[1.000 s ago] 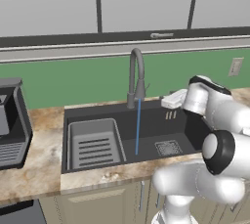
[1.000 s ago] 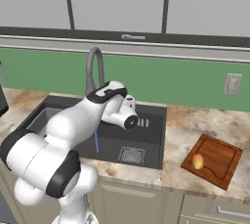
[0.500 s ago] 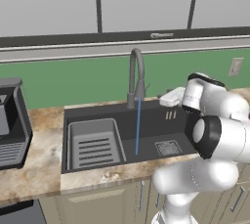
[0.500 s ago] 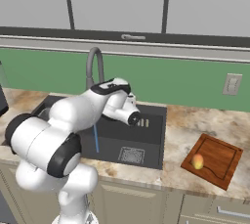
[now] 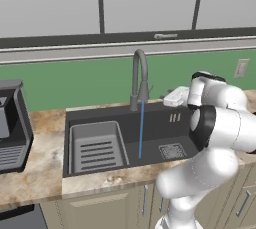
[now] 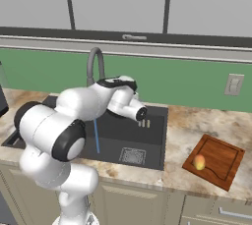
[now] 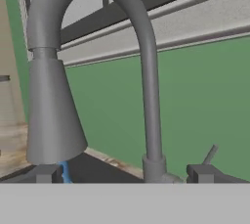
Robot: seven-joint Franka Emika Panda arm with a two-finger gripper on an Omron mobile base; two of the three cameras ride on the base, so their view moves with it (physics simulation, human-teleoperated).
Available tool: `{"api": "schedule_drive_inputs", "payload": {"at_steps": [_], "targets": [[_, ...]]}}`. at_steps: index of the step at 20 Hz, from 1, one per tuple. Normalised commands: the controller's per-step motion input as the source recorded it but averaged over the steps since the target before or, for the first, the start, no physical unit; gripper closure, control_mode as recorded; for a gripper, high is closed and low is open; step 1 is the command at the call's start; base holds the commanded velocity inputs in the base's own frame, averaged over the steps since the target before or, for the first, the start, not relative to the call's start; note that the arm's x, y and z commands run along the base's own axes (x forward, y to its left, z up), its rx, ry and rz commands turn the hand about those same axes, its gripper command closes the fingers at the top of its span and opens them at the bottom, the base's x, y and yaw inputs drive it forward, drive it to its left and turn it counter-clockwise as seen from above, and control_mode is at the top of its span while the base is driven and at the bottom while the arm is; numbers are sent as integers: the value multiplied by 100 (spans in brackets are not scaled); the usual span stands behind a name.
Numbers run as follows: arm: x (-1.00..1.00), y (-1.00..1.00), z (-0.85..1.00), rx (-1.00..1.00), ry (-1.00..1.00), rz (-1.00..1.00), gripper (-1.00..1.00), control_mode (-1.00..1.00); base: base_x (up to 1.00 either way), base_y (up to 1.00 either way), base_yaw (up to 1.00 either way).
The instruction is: Pick the mango from the sink and place it on the cutting board to airdry. Then turn off the sink faucet.
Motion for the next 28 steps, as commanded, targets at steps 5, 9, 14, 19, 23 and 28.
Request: {"api": "schedule_drive_inputs", "payload": {"at_steps": [5, 9, 14, 19, 23, 28], "targets": [[13, 0, -4, 1, -3, 4, -100, -100, 0, 0, 0], [6, 0, -13, 2, -4, 0, -100, -100, 0, 0, 0], [5, 1, -18, 2, -4, 0, -100, -100, 0, 0, 0], [16, 5, -12, 0, -3, 0, -100, -100, 0, 0, 0], [21, 1, -6, 0, -1, 0, -100, -100, 0, 0, 0], [25, 0, -3, 0, 0, 2, -100, -100, 0, 0, 0]]}}
